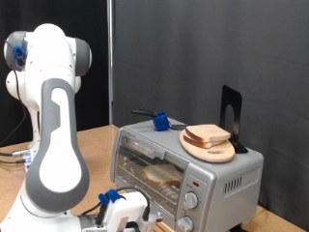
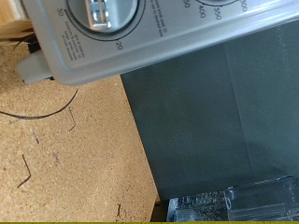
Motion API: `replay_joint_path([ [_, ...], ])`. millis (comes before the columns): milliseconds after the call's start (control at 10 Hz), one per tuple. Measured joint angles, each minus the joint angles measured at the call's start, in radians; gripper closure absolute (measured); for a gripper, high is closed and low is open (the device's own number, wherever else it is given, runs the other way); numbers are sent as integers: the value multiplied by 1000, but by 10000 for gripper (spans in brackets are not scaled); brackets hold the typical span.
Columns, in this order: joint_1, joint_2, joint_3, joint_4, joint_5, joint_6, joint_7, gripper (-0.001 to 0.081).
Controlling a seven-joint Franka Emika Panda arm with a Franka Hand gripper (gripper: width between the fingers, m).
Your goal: Make a piece of toast with the oven
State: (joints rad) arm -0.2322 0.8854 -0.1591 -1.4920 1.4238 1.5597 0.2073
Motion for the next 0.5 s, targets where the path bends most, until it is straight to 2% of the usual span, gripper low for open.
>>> replay_joint_path([
  [500,13,15,25,2,1,27,-14,124],
])
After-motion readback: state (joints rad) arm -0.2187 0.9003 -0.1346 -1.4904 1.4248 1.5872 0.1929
